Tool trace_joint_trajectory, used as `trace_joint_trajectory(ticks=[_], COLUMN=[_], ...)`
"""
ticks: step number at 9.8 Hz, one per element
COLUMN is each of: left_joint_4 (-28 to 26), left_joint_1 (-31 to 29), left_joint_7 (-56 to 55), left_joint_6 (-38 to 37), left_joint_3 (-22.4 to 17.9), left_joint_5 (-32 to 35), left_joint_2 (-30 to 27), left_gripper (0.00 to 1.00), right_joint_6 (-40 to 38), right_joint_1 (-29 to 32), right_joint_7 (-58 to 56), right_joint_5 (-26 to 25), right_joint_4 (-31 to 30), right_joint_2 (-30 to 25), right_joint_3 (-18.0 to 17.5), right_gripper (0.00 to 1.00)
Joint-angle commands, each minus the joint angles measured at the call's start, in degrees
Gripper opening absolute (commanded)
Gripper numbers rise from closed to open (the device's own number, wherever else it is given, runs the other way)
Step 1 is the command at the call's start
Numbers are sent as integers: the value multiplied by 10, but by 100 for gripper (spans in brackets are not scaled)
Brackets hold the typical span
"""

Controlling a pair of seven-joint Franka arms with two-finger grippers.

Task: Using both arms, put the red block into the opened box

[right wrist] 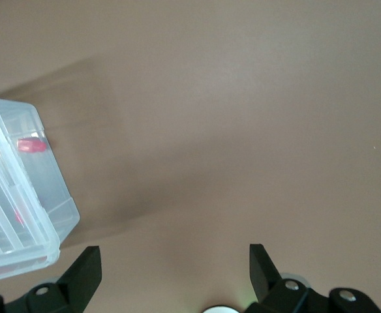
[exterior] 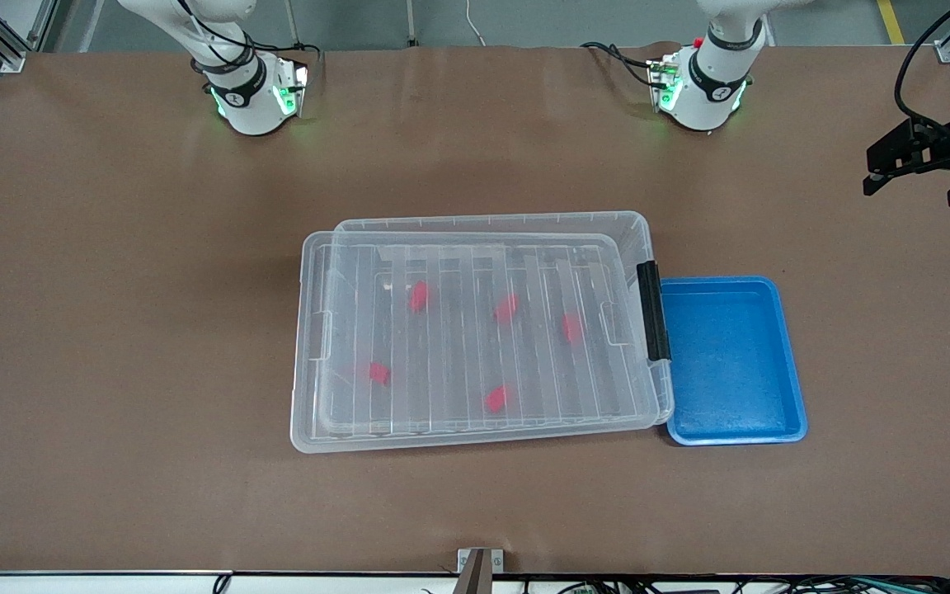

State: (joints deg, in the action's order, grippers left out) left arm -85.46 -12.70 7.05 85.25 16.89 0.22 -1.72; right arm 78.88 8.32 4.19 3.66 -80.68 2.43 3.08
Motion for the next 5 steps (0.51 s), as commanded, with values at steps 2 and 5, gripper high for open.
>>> trace_joint_trajectory(ticks=[2,5], left_joint_4=[-9,-8], left_joint_1=[-1,-2], left_joint_7=[-19,-19], left_joint_6=[-15,-18], left_joint_3=[9,9], left_joint_5=[0,0], left_joint_2=[4,3], left_gripper=[100,100], right_joint_6=[20,19], right_joint_1=[6,6], right_joint_7=[1,1], right_joint_5=[-23,-30], right_joint_4=[-48,-48], right_joint_2=[-28,-28], right_joint_3=[-22,-22], right_gripper=[100,100])
